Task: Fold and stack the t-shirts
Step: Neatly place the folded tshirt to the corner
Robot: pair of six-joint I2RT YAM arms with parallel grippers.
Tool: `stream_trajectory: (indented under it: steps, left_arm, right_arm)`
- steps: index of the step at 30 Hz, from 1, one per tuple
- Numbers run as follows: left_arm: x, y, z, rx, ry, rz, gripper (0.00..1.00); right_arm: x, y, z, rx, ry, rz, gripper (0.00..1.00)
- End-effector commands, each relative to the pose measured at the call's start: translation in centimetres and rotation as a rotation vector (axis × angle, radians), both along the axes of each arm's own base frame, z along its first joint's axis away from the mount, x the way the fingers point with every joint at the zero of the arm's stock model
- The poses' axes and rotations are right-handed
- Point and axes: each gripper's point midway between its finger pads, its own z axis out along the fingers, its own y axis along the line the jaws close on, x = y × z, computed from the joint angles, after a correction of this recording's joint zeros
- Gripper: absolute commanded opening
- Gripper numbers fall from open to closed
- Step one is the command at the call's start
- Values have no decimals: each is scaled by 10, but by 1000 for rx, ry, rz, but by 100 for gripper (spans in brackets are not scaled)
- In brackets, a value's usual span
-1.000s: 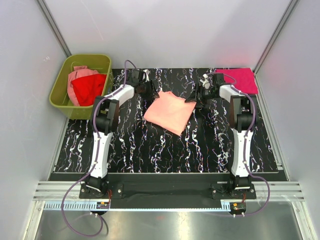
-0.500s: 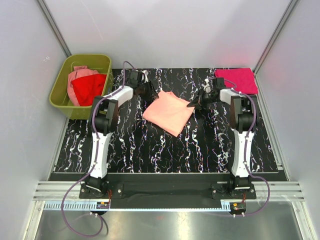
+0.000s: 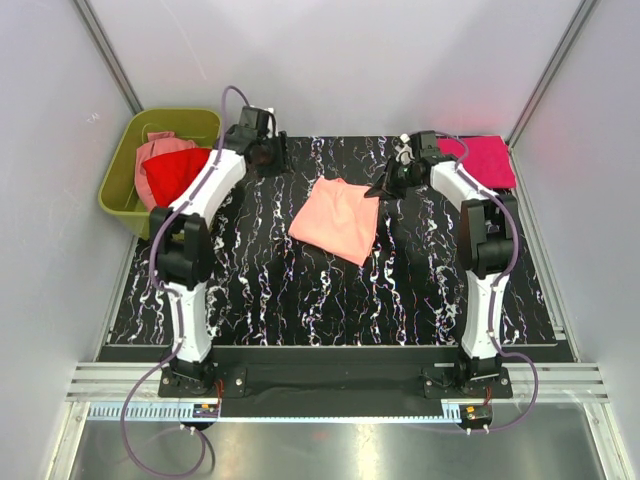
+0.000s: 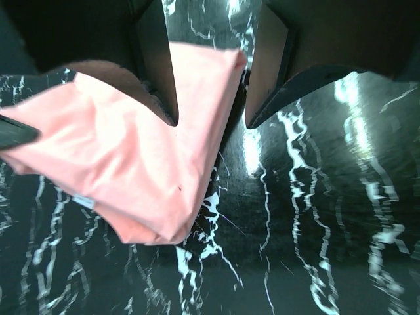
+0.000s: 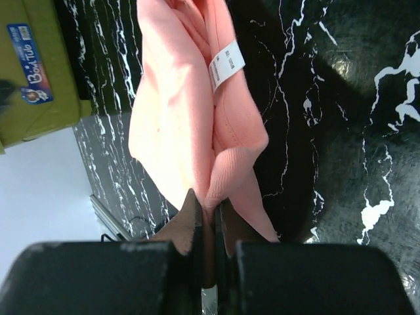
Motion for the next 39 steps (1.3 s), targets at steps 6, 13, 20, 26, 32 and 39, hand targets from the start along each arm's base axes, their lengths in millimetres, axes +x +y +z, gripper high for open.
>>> stream_trajectory:
  steps: [6,13,20,26,32,39]
  left_arm:
    - [-82,10,35,77,18,-74,51]
    - [-150,-2,21,196,65,-226,53]
    - [-170,-17,39,136,-10,-287,52]
    - [-182,-36,34,51,-10,-348,52]
    - [-188,-35,39,41,-30,-357,52]
    - [-190,-38,36,25,-20,-369,51]
  right_arm:
    - [29,-47,4,-247,-107,69,0]
    - [46,-86,-3,-426,-143,140,0]
    - [64,-137,9,-651,-211,160,0]
    - [65,-186,32,-876,-253,186,0]
    - [77,-231,59,-1116,-321,173,0]
    - [85,-261,106,-1311,-411,145,0]
